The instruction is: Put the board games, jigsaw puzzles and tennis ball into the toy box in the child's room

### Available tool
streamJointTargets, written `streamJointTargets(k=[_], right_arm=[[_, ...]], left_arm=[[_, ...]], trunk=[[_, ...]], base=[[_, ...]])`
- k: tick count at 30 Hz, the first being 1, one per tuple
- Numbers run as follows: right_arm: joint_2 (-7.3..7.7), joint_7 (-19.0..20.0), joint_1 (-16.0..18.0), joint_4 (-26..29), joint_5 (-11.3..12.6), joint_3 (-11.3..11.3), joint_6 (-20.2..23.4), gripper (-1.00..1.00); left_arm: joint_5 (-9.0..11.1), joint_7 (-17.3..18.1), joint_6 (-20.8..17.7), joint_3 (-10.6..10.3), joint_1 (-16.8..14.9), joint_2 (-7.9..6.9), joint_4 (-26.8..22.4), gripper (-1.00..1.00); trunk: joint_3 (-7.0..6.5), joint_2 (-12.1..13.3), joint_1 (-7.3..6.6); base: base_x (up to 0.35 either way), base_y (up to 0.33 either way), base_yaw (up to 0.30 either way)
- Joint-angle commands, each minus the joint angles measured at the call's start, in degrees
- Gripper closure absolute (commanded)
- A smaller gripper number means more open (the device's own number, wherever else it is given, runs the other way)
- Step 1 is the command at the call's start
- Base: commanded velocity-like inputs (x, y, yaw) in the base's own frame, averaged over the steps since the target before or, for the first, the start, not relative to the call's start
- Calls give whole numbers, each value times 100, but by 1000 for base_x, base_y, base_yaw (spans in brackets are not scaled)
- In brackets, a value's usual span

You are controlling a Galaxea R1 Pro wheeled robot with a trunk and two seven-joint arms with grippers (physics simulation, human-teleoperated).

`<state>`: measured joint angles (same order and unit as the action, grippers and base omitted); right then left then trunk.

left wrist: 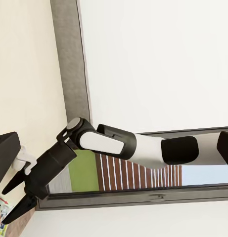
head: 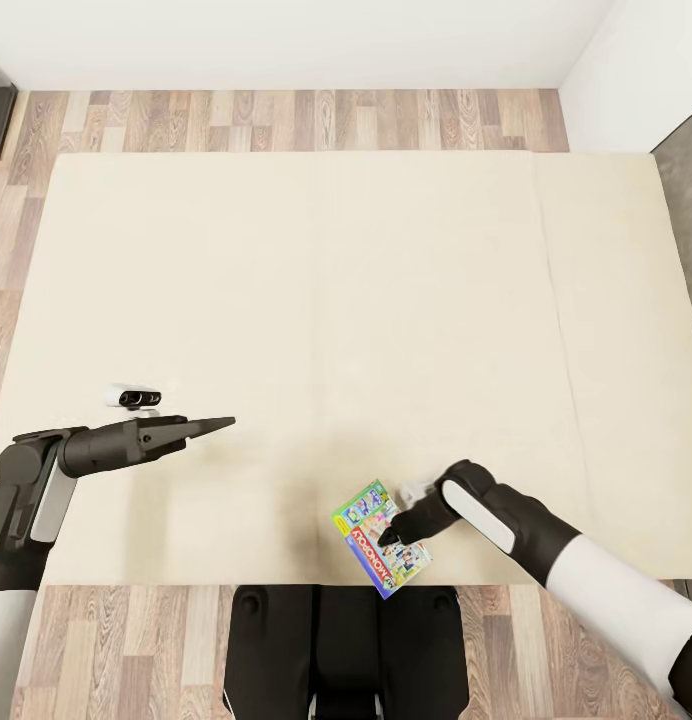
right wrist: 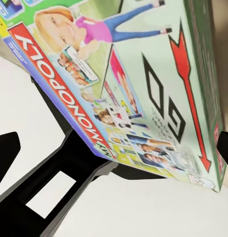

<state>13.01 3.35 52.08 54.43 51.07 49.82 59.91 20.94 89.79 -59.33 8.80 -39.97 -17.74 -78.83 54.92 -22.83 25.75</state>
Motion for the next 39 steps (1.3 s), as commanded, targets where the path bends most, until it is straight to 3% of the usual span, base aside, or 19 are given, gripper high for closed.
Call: streamJointTargets(k=[1,13,28,39], right_arm=[[18,39,3,6,-34,16,9,-100],[303,51,-106,361,-14,27,9,-100],[305,52,-247,426,-22,31,9,-100],[282,44,-343,413,-52,356,9,-100]], left_arm=[[-3,21,-61,-1,-2,-2,-1,-100],[-2,21,-61,6,-2,-2,-1,-100],[-2,21,-61,1,-2,-2,-1,-100],[6,21,-61,-1,-2,-2,-2,-100]], trunk=[[6,-9,4],[6,-9,4],[6,-9,4],[6,-9,4]], base=[[0,0,0],[0,0,0],[0,0,0],[0,0,0]])
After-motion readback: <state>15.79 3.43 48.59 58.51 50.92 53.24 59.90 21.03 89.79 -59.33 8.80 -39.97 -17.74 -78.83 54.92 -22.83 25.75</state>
